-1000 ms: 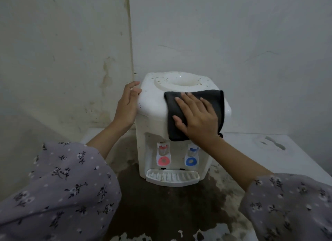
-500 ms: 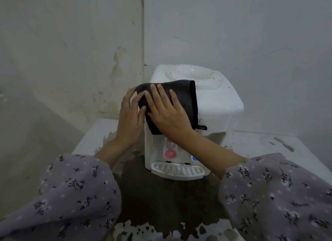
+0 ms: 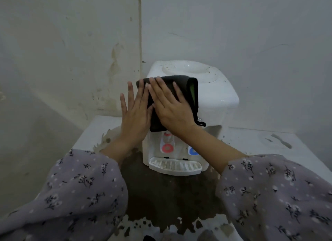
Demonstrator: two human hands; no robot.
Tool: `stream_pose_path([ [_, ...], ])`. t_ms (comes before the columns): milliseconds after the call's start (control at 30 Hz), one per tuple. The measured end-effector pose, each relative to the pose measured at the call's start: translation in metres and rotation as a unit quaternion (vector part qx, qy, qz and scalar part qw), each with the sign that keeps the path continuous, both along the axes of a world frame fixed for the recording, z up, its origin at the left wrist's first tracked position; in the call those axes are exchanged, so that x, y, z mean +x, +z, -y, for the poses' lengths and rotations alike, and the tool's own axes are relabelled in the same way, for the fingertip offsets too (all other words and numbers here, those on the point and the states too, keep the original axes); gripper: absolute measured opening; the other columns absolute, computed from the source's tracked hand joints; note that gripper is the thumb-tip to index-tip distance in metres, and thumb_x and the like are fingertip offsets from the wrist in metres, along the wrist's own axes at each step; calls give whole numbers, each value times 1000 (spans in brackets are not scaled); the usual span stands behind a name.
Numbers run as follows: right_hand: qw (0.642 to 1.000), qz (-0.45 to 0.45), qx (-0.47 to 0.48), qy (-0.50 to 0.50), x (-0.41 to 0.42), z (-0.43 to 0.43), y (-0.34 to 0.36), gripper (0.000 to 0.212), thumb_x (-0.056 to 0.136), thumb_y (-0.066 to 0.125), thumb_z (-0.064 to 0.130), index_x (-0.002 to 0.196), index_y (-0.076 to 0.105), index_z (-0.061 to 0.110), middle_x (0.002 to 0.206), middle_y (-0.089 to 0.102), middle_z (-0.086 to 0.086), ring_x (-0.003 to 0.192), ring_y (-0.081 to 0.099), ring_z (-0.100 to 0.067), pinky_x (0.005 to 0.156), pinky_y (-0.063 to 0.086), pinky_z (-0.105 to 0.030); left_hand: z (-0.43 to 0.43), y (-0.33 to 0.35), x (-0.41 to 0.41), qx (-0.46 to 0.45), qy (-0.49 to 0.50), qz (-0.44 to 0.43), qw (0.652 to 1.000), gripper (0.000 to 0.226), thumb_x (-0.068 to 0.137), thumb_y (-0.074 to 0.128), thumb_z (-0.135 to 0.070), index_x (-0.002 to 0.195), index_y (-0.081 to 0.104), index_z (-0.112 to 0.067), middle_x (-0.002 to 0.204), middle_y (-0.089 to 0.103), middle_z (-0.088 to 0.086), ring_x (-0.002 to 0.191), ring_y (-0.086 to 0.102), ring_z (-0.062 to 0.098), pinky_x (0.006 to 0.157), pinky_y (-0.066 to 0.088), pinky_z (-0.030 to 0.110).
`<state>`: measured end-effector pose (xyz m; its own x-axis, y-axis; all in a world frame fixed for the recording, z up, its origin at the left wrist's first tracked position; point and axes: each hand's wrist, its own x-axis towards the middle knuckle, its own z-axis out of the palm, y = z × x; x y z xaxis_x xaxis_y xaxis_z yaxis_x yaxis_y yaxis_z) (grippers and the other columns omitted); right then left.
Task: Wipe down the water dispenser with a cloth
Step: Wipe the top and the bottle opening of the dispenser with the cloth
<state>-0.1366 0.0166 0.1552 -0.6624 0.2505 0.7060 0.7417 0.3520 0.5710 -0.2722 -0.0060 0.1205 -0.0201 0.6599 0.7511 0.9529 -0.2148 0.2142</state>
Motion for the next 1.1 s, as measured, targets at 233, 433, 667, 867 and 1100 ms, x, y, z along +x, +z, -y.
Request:
stream_pose_path([
  [233, 997, 59, 13, 38, 20, 9, -31, 51, 98, 29, 22, 146, 22, 5, 153, 25, -6, 142, 22, -20, 115, 8, -43, 7, -37, 9, -19, -15, 18, 1000, 62, 98, 21, -40, 146, -16, -25, 153, -14, -7, 141, -19, 10, 113, -13, 37],
  [433, 996, 46, 49, 60, 56, 4, -44, 54, 99, 39, 30, 147, 24, 9, 152, 29, 0, 141, 23, -15, 114, 14, -38, 7, -46, 32, 43, 42, -79, 995, 59, 99, 8, -45, 146, -16, -19, 152, -28, -2, 141, -20, 16, 112, -11, 44],
  [667, 997, -2, 54, 57, 123, -12, -48, 60, 102, 29, 39, 150, 5, 11, 157, -8, -4, 144, -1, -18, 115, 9, -39, 7, -29, 81, 86, 25, -194, 977, 63, 100, 17, -41, 147, -11, -10, 153, -25, 6, 142, -19, 22, 112, -11, 47],
  [867, 996, -40, 19, 75, 178, -35, -44, 59, 102, 25, 38, 150, 1, 13, 158, -9, -2, 145, 1, -19, 117, 9, -40, 5, -6, 132, 85, 29, -263, 961, 67, 98, 23, -40, 147, -10, -8, 154, -22, 8, 142, -17, 22, 112, -10, 49],
  [1100, 971, -154, -148, 106, 192, -45, -12, 54, 102, 18, 38, 146, 18, 6, 151, 25, -12, 142, 15, -21, 116, 15, -40, -12, 54, 152, 18, 39, -316, 948, 61, 97, 18, -47, 146, 23, -12, 151, 32, 5, 143, 19, 21, 107, -15, 53],
])
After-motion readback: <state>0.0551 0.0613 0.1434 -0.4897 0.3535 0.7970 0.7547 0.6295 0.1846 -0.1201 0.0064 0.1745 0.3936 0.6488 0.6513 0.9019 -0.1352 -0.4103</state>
